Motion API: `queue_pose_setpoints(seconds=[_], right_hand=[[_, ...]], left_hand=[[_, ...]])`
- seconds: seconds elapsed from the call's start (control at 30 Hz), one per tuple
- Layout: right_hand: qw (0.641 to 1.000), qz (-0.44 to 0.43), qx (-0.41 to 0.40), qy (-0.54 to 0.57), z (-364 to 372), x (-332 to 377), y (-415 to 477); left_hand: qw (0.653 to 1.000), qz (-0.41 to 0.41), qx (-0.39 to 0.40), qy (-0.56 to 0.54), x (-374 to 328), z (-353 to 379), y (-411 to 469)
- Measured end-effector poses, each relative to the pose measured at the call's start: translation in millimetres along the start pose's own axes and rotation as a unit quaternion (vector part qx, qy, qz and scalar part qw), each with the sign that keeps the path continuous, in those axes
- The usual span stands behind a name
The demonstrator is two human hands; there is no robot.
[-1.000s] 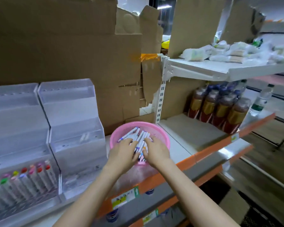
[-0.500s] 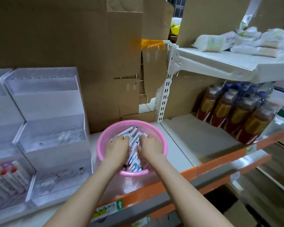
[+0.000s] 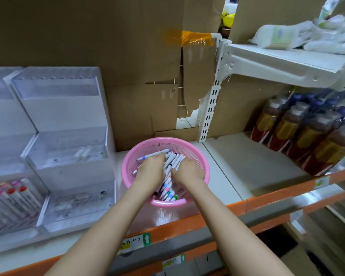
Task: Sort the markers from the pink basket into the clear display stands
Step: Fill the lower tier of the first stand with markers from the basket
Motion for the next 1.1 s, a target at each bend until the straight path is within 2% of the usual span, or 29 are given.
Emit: queue_pose_setpoints(seconds=[0.13, 0.47, 0.7, 0.93, 1.03, 1.1], right_hand=[[0.998, 0.0, 0.007, 0.066, 2.9, 2.4, 2.5], [0.992, -0.041, 0.024, 0.119, -2.9, 6.8, -1.1], [0.99, -0.056, 0.01, 0.129, -4.7, 10.1, -0.6], [0.963, -0.094, -0.02, 0.253, -16.4, 22.3, -9.5], [0.953, -0.118, -0.029, 0.279, -19.4, 30.2, -17.1], [0.946, -0.149, -0.044, 0.284, -22.0, 39.6, -25.7]], left_hand=[[0.997, -0.003, 0.068, 0.043, -1.5, 7.2, -1.7], [0.999, -0.028, 0.039, 0.016, -2.4, 9.3, 7.8], [0.996, -0.045, 0.042, -0.059, 8.6, 11.7, 8.1], [0.974, -0.077, 0.08, -0.197, 18.8, 11.2, -1.9], [0.969, -0.061, 0.046, -0.236, 20.1, -2.4, -9.4], [0.966, -0.049, -0.006, -0.255, 23.7, -18.2, -14.3]])
Point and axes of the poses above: each hand's wrist, its own y-axis towards the middle knuckle, its own z-axis out of the palm, x = y × z, the point moved 9 cm from there along y, towards the middle knuckle, and after that the axes turned 12 degrees about y, right-handed, at the moved point
